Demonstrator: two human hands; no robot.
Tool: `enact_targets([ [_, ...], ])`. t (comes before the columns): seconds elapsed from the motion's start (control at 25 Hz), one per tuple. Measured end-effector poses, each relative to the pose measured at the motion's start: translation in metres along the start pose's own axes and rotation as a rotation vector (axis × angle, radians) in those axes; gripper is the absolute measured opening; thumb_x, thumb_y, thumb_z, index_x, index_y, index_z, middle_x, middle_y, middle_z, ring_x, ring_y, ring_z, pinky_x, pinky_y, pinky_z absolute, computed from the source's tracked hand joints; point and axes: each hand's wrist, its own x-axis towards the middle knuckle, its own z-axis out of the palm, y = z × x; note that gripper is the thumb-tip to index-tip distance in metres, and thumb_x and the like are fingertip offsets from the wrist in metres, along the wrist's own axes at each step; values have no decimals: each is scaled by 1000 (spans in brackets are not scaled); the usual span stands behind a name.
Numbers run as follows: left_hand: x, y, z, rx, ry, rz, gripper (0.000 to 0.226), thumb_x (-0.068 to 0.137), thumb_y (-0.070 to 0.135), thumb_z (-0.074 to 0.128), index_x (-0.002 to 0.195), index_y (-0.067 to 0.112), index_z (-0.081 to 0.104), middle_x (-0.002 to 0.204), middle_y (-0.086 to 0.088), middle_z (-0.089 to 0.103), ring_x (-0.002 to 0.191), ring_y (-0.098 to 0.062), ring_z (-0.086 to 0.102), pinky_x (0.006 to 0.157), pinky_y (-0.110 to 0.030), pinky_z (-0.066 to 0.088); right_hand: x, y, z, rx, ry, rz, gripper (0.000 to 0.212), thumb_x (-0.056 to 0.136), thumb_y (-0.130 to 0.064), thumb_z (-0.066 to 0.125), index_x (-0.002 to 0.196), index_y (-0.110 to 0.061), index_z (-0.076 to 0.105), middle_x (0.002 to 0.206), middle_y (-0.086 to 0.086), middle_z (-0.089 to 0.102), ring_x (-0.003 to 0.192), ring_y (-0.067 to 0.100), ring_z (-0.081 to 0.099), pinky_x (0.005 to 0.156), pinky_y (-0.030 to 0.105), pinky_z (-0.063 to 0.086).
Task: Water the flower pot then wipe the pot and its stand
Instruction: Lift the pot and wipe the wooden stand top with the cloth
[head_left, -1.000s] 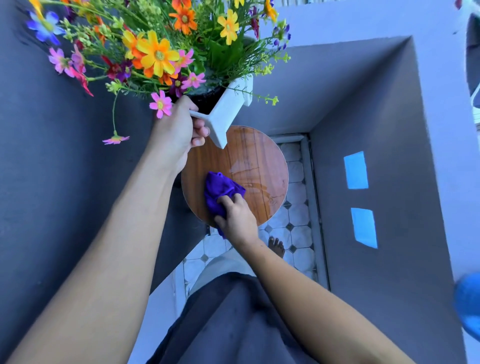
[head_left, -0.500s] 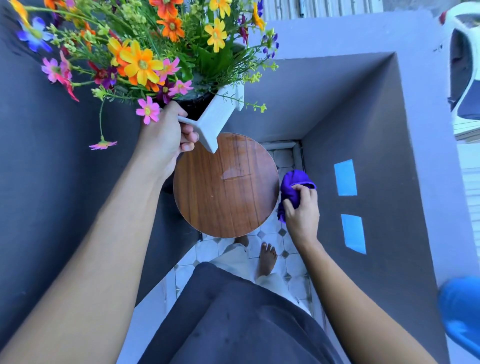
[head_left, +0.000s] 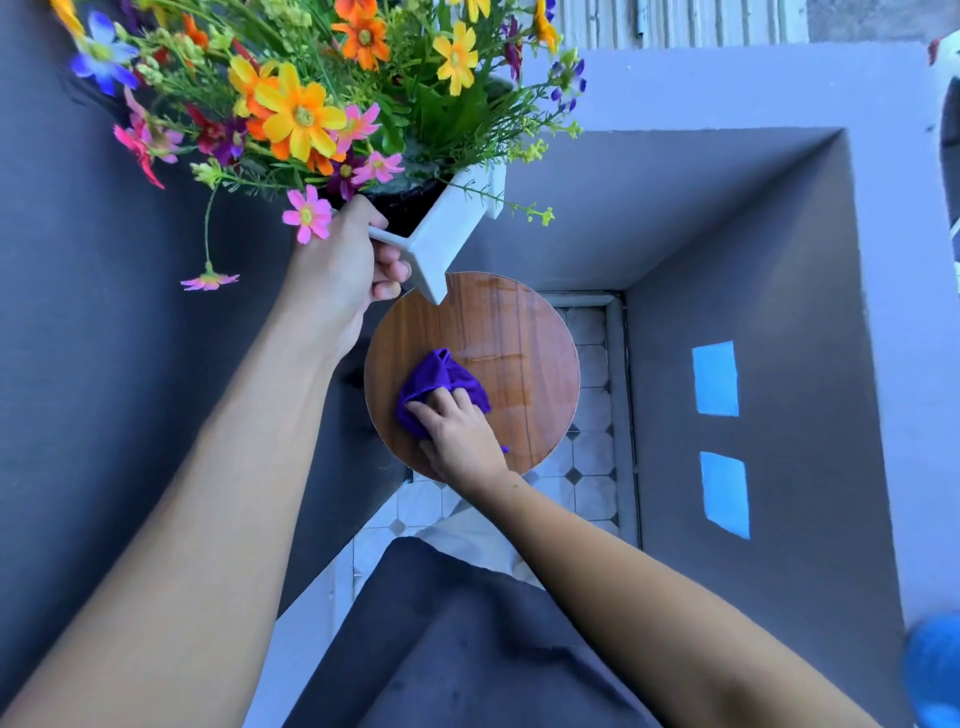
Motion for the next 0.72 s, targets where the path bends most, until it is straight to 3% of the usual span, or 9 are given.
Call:
enact_targets([
  [0.28,2,3,2,-3,7,5,23,90,11,43,67,11,43,39,5,41,36,-14,44,41,-26,27,75,21,-19,-105,0,-192,51,87,-16,65,137,-18,60,118,13,56,104,36,50,85,48,49],
  [0.48,-1,3,3,-2,1,-1,24,91,11,43,67,11,43,39,5,42,36,-13,44,41,-25,27,109,49,-55,19,122,72,47,84,-14,65,131,-16,62,118,14,54,109,37,47,85,50,51],
  [0.6,-2,4,0,4,4,-3,23,90,11,44,67,12,44,40,4,42,38,-13,45,42,-25,28,96,80,-69,140,244,310,49,87,-14,63,135,-18,59,122,13,52,117,34,45,90,43,49],
  [0.72,-1,5,-2,3,7,0,23,89,12,44,67,12,44,42,4,42,38,-13,45,42,-25,28,63,107,-77,167,343,432,46,88,-14,63,133,-12,59,122,15,51,118,35,46,91,41,47],
])
